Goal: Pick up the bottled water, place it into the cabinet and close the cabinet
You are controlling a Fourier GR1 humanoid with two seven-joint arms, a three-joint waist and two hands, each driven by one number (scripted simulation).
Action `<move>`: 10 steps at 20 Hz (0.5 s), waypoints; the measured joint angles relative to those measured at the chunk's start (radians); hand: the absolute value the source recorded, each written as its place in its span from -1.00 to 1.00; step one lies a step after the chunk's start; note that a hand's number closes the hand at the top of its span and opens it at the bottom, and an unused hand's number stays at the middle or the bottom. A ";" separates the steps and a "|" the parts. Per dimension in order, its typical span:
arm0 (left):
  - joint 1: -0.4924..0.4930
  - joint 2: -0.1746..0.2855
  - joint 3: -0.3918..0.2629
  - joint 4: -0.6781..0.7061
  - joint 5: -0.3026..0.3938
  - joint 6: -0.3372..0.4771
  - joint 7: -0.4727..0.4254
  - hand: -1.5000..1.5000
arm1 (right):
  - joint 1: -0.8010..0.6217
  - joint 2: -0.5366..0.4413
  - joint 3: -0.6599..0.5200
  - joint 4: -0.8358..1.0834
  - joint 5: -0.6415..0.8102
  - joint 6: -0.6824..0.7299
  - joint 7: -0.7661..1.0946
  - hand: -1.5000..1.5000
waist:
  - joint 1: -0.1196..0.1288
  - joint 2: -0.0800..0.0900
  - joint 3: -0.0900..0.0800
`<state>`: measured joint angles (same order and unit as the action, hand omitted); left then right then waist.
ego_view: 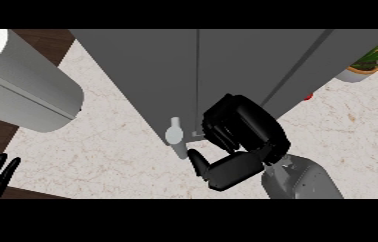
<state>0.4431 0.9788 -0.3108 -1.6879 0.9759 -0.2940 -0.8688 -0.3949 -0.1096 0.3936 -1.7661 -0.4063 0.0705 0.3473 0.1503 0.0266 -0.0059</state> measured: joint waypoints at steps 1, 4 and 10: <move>0.003 0.001 0.006 0.003 0.005 -0.006 0.001 -1.00 | -0.045 0.017 -0.022 0.055 0.013 -0.018 -0.004 1.00 | -0.005 -0.001 0.000; 0.014 0.003 0.022 0.012 0.019 -0.019 0.006 -1.00 | -0.177 0.048 -0.091 0.220 0.036 -0.052 -0.016 1.00 | -0.023 -0.004 0.003; 0.029 -0.004 0.033 0.003 0.017 -0.034 0.015 -1.00 | -0.267 0.063 -0.111 0.386 0.044 0.001 -0.072 1.00 | -0.053 -0.033 0.012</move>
<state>0.4719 0.9751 -0.2775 -1.6849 0.9930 -0.3283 -0.8534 -0.6622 -0.0470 0.2823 -1.3802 -0.3623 0.0716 0.2754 0.0971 -0.0060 0.0057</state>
